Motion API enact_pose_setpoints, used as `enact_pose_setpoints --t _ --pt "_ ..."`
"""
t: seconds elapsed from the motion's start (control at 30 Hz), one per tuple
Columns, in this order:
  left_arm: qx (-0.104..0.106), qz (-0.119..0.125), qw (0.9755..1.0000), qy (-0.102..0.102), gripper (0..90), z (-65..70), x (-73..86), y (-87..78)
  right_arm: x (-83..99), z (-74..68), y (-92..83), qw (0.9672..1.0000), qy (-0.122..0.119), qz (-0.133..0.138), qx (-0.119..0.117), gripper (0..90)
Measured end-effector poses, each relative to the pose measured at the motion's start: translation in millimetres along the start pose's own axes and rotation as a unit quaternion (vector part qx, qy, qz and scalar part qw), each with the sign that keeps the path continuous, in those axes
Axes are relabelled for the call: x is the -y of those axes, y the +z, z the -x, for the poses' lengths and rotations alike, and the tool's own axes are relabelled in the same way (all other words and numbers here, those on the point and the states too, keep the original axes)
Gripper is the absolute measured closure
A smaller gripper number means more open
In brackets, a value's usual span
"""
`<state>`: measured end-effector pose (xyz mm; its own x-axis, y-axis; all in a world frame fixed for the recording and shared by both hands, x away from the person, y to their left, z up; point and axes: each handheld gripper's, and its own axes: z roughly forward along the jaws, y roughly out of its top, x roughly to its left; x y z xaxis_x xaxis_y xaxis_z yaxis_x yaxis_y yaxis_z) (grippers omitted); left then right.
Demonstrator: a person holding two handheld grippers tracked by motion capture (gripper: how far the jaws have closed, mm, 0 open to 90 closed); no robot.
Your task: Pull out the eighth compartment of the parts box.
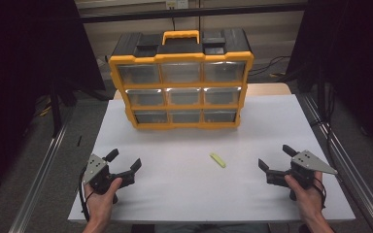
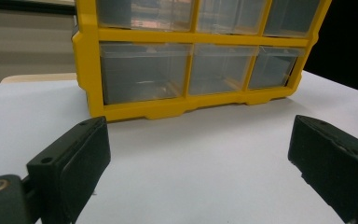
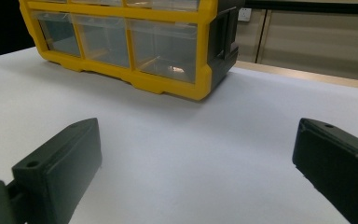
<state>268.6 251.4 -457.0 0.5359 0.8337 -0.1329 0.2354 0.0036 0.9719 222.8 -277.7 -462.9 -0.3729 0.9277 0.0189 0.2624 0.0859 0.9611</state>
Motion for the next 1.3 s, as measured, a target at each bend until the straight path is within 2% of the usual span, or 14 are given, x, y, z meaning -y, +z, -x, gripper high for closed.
enact_pose_setpoints --t 0.07,0.13,0.3,0.43,0.5,0.57,0.6,0.73,0.93,1.0,1.13,1.3 --pt "-0.003 -0.003 1.0000 0.004 5.6 -0.4 -0.4 0.6 0.0 0.2 0.2 1.0000 0.001 -0.001 -0.001 0.7" --pt "-0.002 0.002 1.0000 -0.006 5.6 1.1 -0.2 2.2 0.2 -0.2 0.6 1.0000 0.001 -0.002 -0.003 0.7" --pt "-0.001 -0.007 1.0000 0.006 5.6 0.2 -0.1 0.5 0.0 -1.9 1.9 0.9999 0.002 -0.005 -0.009 0.7" --pt "0.003 -0.006 1.0000 0.002 5.6 1.8 -0.2 1.0 -0.3 -4.1 2.4 0.9999 0.002 -0.009 -0.013 0.1" --pt "0.009 -0.012 0.9998 0.010 5.6 0.7 -0.7 0.3 -1.1 -6.6 4.0 0.9998 0.001 -0.009 -0.018 0.2" --pt "0.010 -0.009 0.9999 0.002 5.6 0.9 -0.5 0.2 -1.8 -8.4 4.9 0.9997 -0.001 -0.009 -0.022 0.1" --pt "0.008 -0.013 0.9998 0.009 5.6 -0.3 -0.5 -0.6 -1.8 -8.4 4.9 0.9997 -0.001 -0.009 -0.022 0.1" --pt "0.005 -0.009 0.9999 0.009 5.5 -0.8 -0.6 -0.9 -3.7 -12.6 7.2 0.9996 -0.005 -0.009 -0.025 0.0" --pt "0.006 -0.013 0.9998 0.010 5.6 -0.4 0.0 -0.8 -6.4 -19.9 14.4 0.9992 -0.014 -0.009 -0.036 0.0" --pt "0.005 -0.013 0.9998 0.010 5.6 0.1 0.2 -1.4 -9.9 -23.7 18.3 0.9989 -0.015 0.000 -0.045 0.0" --pt "0.003 -0.013 0.9999 0.010 5.6 0.6 -0.2 -1.9 -12.1 -27.6 23.5 0.9988 -0.019 -0.002 -0.044 0.0" --pt "0.009 -0.013 0.9998 0.009 5.6 1.2 0.2 -1.2 -16.4 -34.9 32.1 0.9982 -0.024 0.003 -0.055 0.0"
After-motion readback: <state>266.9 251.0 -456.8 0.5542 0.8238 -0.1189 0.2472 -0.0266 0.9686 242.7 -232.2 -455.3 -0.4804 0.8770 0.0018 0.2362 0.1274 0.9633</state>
